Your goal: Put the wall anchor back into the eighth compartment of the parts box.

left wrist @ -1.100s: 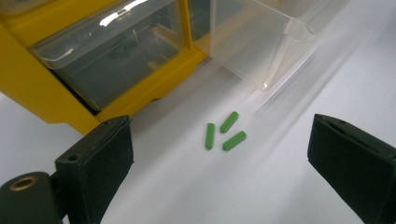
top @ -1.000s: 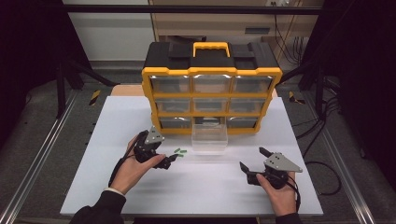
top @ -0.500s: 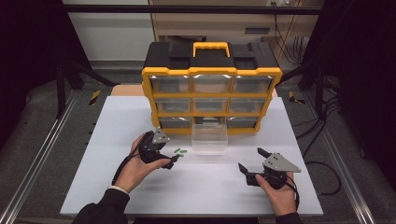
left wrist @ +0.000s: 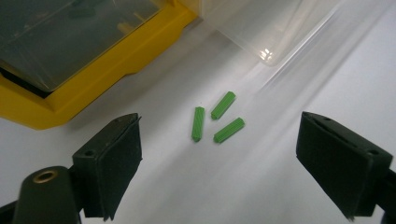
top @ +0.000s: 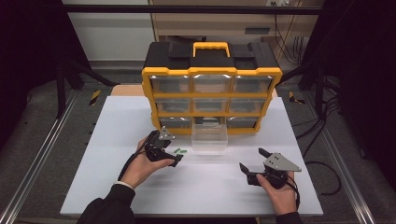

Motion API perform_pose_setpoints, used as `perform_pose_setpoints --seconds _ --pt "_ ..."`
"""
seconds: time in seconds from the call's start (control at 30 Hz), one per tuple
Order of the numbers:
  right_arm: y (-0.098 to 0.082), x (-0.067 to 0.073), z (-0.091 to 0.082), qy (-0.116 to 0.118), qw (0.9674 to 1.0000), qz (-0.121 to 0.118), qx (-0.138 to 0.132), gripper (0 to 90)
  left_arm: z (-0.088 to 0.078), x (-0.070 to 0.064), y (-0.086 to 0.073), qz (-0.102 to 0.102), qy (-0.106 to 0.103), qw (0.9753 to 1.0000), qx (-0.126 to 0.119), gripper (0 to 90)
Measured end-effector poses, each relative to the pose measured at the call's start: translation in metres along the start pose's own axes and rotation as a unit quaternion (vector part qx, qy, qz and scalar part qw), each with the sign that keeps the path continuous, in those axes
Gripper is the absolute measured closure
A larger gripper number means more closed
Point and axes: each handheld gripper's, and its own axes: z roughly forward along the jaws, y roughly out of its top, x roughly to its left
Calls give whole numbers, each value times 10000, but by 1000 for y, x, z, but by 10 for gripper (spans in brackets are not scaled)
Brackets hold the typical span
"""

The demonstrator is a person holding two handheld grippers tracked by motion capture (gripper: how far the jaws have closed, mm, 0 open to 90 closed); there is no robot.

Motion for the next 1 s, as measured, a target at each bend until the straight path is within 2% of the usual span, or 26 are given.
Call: perform_pose_setpoints --seconds 0.03,0.1,0.13,0.2,0.23,0.3,0.4,0.57,0.73,0.77,0.87,0.9,1.0 --pt "0 -1 1 -21 10000 -8 4 102 0 1 1 30 32 10000 26 199" --pt "-1 -2 1 -21 10000 -18 -14 102 0 1 1 92 80 9999 24 217" --pt "-1 -3 -1 10 9998 -46 -184 114 0 2 1 112 85 9999 30 263" --pt "-1 -3 -2 15 9997 -91 -222 117 0 3 1 78 86 9999 23 286" --pt "-1 -2 -4 -21 9994 -172 -284 116 0 4 1 63 78 9999 68 337" --pt "-1 -3 -5 -33 9995 -165 -274 114 3 5 1 78 98 9998 120 372" --pt "-1 -3 -3 -45 9996 -149 -229 111 6 5 4 101 107 9999 48 452" --pt "-1 -2 -3 -2 9997 -120 -218 97 14 9 6 102 72 9998 126 510" --pt "-2 -2 -2 5 9997 -134 -196 93 25 12 7 -50 -54 9991 422 575" --pt "-2 -2 -2 23 9998 -99 -186 93 27 12 7 -6 -13 9989 477 590" --pt "-2 -2 -2 50 9997 -110 -194 93 31 11 9 -103 -10 9990 444 623" --pt "-2 -2 -2 58 9997 -127 -200 92 31 11 9 -93 59 9990 434 633" --pt "-2 0 -2 75 9997 -104 -186 93 34 12 9 -47 93 9989 465 665"
